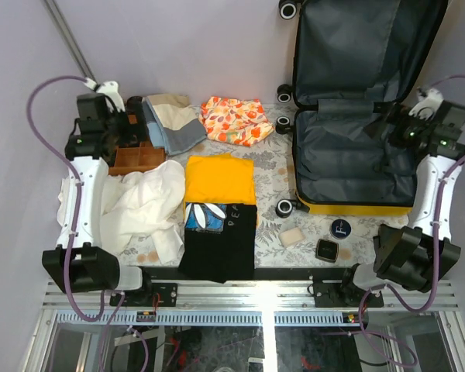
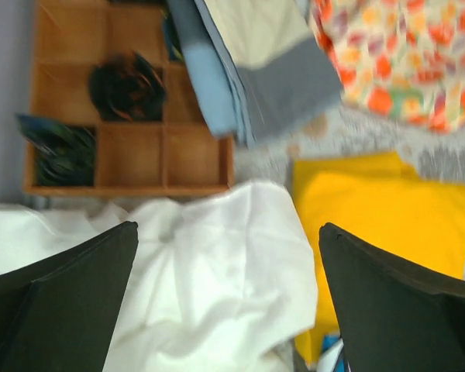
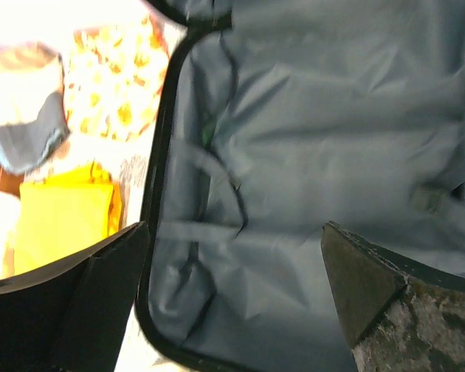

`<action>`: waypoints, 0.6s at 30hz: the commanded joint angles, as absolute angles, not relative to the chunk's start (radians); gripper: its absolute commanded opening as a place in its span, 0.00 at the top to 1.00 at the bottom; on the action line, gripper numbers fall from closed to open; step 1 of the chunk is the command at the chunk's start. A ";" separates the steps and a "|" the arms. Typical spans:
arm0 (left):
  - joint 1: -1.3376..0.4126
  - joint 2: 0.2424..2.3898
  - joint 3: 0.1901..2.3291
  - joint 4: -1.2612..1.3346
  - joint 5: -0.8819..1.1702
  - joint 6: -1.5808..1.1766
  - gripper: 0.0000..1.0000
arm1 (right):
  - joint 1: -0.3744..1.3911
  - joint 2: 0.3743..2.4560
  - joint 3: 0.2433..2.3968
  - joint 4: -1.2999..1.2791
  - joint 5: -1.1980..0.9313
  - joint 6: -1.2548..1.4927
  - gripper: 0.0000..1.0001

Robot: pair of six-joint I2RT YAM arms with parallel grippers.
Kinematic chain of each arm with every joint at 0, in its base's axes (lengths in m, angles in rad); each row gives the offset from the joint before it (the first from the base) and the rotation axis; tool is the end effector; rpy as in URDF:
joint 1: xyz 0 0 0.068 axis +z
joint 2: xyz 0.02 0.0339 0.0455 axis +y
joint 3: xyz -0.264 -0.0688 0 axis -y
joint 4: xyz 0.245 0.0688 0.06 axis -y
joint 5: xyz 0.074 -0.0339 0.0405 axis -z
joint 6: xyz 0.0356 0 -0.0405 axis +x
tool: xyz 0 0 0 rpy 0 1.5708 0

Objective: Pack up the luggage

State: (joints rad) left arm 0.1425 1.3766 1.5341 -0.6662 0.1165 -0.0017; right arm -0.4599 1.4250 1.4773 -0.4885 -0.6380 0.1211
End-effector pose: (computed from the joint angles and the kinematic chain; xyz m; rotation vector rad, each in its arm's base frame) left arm 0.2947 0.0381 0.4170 -0.0786 2.0744 -0.0350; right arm 0.2927 -0.1213 0.4041 0.1609 1.9324 0.4139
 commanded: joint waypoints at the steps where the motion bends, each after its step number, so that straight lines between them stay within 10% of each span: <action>1: 0.069 1.301 1.384 -0.690 0.192 0.046 0.00 | -0.383 1.337 1.373 -0.577 -0.628 0.054 0.01; 18: -0.201 1.321 1.141 -0.729 0.359 0.252 0.00 | 0.120 1.286 1.209 -0.624 -0.567 0.073 0.08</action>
